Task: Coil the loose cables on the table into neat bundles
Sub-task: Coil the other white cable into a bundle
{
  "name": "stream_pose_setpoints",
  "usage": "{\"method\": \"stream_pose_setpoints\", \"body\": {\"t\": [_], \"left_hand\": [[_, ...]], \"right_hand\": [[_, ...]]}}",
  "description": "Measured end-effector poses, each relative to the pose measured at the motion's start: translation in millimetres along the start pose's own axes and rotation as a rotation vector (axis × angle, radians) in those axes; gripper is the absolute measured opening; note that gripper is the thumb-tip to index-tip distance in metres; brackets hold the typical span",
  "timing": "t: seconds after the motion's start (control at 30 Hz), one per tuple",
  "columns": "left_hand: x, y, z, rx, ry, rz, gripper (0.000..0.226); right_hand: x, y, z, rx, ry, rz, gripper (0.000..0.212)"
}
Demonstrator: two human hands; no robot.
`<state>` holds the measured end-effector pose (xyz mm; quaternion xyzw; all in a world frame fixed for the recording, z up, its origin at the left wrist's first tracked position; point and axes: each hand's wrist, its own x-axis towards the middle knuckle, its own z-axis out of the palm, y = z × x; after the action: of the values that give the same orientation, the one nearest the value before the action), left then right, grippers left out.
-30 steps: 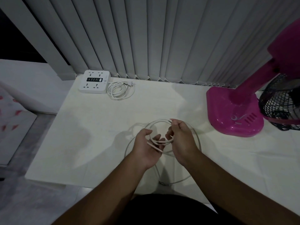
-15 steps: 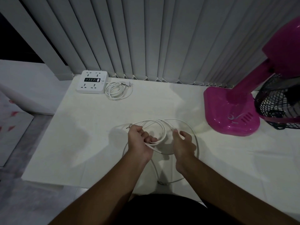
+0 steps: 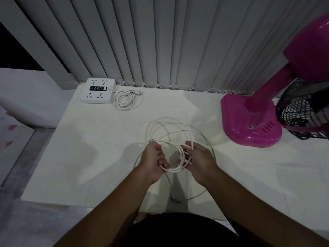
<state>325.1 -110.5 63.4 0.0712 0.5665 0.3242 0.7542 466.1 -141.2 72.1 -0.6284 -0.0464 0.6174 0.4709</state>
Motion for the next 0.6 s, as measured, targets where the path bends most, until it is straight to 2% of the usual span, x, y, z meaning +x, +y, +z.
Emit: {"method": "stream_pose_setpoints", "body": {"t": [0.1, 0.2, 0.3, 0.37, 0.4, 0.5, 0.57, 0.6], "left_hand": [[-3.1, 1.9, 4.1, 0.220, -0.049, 0.012, 0.032], [-5.4, 4.1, 7.8, 0.369, -0.085, 0.048, 0.025], [-7.5, 2.8, 11.6, 0.446, -0.127, 0.057, 0.018], [-9.6, 4.5, 13.5, 0.511, -0.159, 0.095, 0.008], [-9.8, 5.8, 14.1, 0.600, -0.156, 0.135, 0.010], [-6.4, 9.9, 13.7, 0.900, -0.017, 0.389, 0.034], [-2.1, 16.5, 6.4, 1.014, 0.153, 0.695, 0.062], [0.6, 23.5, 1.1, 1.076, 0.178, 0.831, 0.080]], "right_hand": [[-3.8, -6.1, 3.0, -0.044, -0.097, 0.007, 0.018], [-7.0, -8.9, 3.5, -0.369, -0.192, -0.114, 0.023], [-5.2, -4.1, 3.4, -0.639, -0.146, -0.261, 0.028], [-2.4, -2.3, 1.6, -0.723, -0.096, -0.322, 0.031], [-1.8, -2.6, 0.5, -0.725, -0.086, -0.335, 0.032], [-1.4, -10.0, -2.6, -0.707, -0.090, -0.351, 0.032], [-1.5, -19.5, -5.2, -0.714, -0.121, -0.355, 0.030], [-1.4, -24.8, -6.8, -0.706, -0.144, -0.349, 0.030]]}}
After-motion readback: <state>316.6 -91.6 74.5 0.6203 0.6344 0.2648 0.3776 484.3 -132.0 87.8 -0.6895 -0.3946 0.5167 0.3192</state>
